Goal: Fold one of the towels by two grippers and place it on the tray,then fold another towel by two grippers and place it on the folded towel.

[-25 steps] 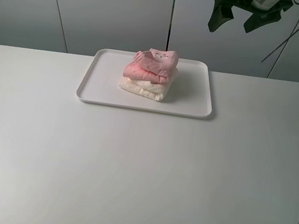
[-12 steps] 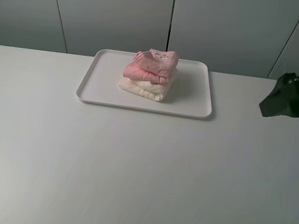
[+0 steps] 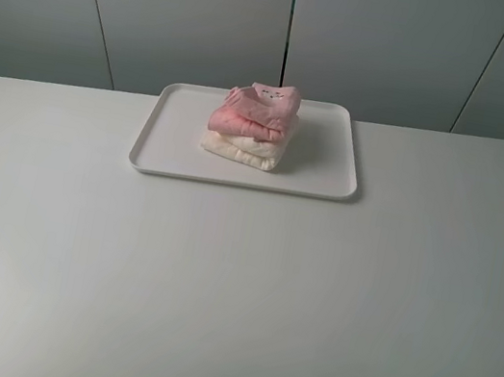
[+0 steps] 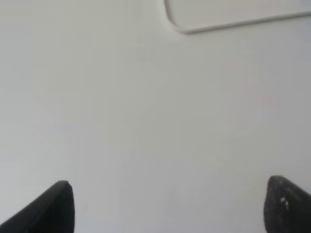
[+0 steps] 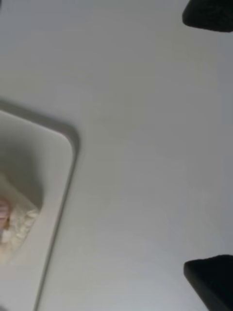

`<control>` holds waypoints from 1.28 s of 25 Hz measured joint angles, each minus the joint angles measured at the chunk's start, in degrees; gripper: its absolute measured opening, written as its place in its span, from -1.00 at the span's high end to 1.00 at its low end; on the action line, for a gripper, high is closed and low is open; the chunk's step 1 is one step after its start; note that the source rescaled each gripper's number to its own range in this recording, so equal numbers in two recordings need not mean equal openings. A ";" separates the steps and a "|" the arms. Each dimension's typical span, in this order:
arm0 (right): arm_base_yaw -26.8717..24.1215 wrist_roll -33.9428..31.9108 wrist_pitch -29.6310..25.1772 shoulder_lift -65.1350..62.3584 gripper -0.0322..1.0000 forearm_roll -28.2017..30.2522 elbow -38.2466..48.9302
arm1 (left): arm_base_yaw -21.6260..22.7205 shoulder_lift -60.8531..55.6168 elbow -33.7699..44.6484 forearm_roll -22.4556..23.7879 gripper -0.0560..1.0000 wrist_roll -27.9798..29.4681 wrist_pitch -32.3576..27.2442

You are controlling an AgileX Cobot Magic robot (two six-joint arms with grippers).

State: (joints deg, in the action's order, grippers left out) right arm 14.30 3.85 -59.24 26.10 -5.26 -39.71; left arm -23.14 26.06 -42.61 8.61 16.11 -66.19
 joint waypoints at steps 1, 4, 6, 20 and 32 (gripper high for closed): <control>0.00 -0.18 -0.87 -2.28 -1.00 0.00 0.13 | 0.00 -2.28 0.58 -0.41 -1.00 0.00 -0.22; 0.00 -0.26 -3.95 -7.92 -1.00 0.00 0.79 | 0.00 -9.37 2.11 -1.00 -1.00 -0.70 -0.48; 0.00 -0.26 -4.87 -11.43 -1.00 0.00 1.92 | 0.00 -13.76 3.23 -1.59 -1.00 -2.70 -0.66; 0.00 8.52 -4.42 -26.12 -1.00 -7.09 10.35 | 0.00 -26.06 13.00 -9.40 -1.00 -12.76 3.05; -1.29 8.15 -4.19 -26.12 -1.00 -7.24 10.35 | 2.24 -26.06 13.28 -10.08 -1.00 -16.11 3.80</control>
State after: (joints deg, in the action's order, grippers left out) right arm 13.02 11.99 -63.43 -0.02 -12.50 -29.36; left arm -20.90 0.00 -29.33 -1.48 0.00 -62.39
